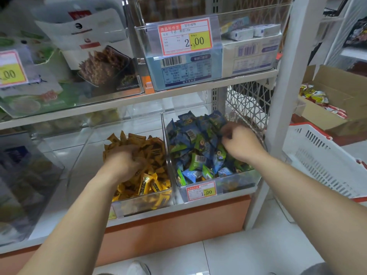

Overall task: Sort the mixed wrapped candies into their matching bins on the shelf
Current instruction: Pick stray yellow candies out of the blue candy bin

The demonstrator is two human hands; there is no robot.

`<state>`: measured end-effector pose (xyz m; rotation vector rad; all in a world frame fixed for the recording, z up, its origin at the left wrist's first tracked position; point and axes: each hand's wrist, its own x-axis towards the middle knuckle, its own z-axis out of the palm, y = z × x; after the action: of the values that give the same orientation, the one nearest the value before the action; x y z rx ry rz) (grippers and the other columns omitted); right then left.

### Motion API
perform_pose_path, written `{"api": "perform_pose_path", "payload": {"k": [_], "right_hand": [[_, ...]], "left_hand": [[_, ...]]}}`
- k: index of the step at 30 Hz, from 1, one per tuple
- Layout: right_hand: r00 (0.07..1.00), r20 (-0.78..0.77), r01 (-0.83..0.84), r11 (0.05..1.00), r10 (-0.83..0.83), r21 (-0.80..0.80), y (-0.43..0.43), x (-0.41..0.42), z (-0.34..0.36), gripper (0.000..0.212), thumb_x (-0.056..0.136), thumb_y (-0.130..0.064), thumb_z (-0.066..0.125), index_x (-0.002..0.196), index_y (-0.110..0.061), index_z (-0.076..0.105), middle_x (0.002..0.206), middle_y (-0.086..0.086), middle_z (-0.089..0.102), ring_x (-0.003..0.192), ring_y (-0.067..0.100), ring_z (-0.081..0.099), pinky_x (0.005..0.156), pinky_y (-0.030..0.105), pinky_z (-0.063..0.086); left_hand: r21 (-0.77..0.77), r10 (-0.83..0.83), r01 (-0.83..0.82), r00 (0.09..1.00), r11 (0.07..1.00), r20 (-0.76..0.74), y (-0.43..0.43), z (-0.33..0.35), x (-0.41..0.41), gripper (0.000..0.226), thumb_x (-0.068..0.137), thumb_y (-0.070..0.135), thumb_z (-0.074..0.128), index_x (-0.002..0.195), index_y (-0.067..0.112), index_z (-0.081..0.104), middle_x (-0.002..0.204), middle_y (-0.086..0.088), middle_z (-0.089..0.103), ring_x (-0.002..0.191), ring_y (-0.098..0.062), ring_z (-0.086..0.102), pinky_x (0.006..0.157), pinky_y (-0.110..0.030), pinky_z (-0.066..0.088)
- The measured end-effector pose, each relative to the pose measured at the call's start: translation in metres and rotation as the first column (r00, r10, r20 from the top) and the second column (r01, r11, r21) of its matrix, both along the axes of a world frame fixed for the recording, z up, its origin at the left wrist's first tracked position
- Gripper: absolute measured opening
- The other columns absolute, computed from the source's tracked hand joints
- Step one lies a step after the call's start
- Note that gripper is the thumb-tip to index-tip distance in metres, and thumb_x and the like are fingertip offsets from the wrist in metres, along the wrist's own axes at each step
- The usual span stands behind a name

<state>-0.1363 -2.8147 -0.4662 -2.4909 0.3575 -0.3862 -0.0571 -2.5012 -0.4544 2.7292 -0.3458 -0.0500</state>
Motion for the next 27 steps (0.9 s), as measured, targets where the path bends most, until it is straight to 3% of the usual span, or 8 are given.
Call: {"api": "perform_pose_path", "payload": {"k": [5,7,9,13,17,21,24,27], "right_hand": [[0.954,-0.291,-0.076,0.997,0.070,-0.011,-0.010,-0.002,-0.002,0.034,0.091,-0.019,0.059,0.125,-0.018,0.065,0.123,0.011,0.067,0.106,0.030,0.061,0.088,0.033,0.050],[0.923,-0.370,-0.109,0.994,0.107,0.017,-0.009,-0.002,-0.003,0.041,0.090,-0.015,0.056,0.131,-0.016,0.060,0.127,0.014,0.064,0.109,0.030,0.059,0.092,0.035,0.051],[0.903,-0.414,-0.112,0.993,0.111,0.022,-0.011,-0.002,-0.004,0.047,0.089,-0.013,0.054,0.136,-0.015,0.056,0.132,0.015,0.061,0.114,0.031,0.057,0.096,0.037,0.049],[0.902,-0.420,-0.120,0.993,0.101,-0.020,-0.012,-0.001,-0.004,0.049,0.083,-0.017,0.067,0.131,-0.015,0.060,0.124,0.012,0.066,0.110,0.029,0.060,0.090,0.034,0.051],[0.932,-0.338,-0.111,0.991,0.131,0.079,-0.013,-0.001,-0.004,0.037,0.079,-0.009,0.073,0.115,-0.013,0.067,0.114,0.013,0.070,0.102,0.025,0.063,0.083,0.031,0.050],[0.934,-0.335,-0.075,0.984,0.127,0.163,-0.025,-0.006,-0.002,0.036,0.076,-0.022,0.086,0.109,-0.016,0.070,0.098,-0.001,0.071,0.090,0.018,0.064,0.070,0.023,0.048],[0.927,-0.359,-0.067,0.990,0.108,0.126,-0.028,-0.008,0.001,0.033,0.075,-0.026,0.087,0.096,-0.019,0.062,0.085,-0.007,0.063,0.082,0.017,0.059,0.066,0.022,0.042],[0.946,-0.316,-0.051,0.996,0.069,0.067,-0.026,-0.008,0.006,0.033,0.075,-0.028,0.086,0.095,-0.021,0.060,0.095,0.002,0.066,0.088,0.022,0.060,0.072,0.027,0.044]], "left_hand": [[-0.052,-0.049,0.069,0.946,0.996,0.321,-0.027,0.018,-0.012,0.036,0.091,0.035,0.064,0.125,0.024,0.064,0.127,-0.005,0.064,0.102,-0.023,0.063,0.077,-0.026,0.042],[-0.124,-0.108,0.171,0.910,0.978,0.400,-0.050,0.026,-0.025,0.032,0.091,0.035,0.062,0.122,0.026,0.066,0.124,0.001,0.066,0.097,-0.015,0.063,0.080,-0.024,0.041],[-0.115,-0.234,0.314,0.866,0.943,0.442,-0.076,0.027,-0.038,0.031,0.091,0.037,0.060,0.120,0.026,0.067,0.119,0.004,0.068,0.104,-0.014,0.062,0.087,-0.027,0.044],[-0.092,-0.422,0.484,0.828,0.870,0.370,-0.123,0.013,-0.060,0.039,0.092,0.038,0.060,0.130,0.027,0.060,0.127,0.004,0.063,0.117,-0.015,0.056,0.098,-0.033,0.047],[0.032,-0.560,0.580,0.769,0.814,0.307,-0.156,-0.001,-0.064,0.050,0.091,0.042,0.060,0.139,0.031,0.052,0.136,0.005,0.058,0.122,-0.021,0.053,0.095,-0.037,0.049],[0.292,-0.543,0.464,0.774,0.836,0.325,-0.154,-0.010,-0.052,0.024,0.092,0.042,0.056,0.106,0.031,0.071,0.107,0.005,0.066,0.108,-0.024,0.056,0.085,-0.034,0.044],[0.320,-0.506,0.414,0.807,0.852,0.305,-0.141,-0.009,-0.041,0.028,0.091,0.046,0.054,0.093,0.028,0.074,0.097,0.004,0.068,0.098,-0.021,0.060,0.079,-0.032,0.043],[0.317,-0.486,0.420,0.858,0.850,0.165,-0.131,-0.002,-0.035,0.018,0.087,0.035,0.060,0.092,0.026,0.075,0.095,0.002,0.071,0.091,-0.022,0.065,0.072,-0.030,0.051]]}}
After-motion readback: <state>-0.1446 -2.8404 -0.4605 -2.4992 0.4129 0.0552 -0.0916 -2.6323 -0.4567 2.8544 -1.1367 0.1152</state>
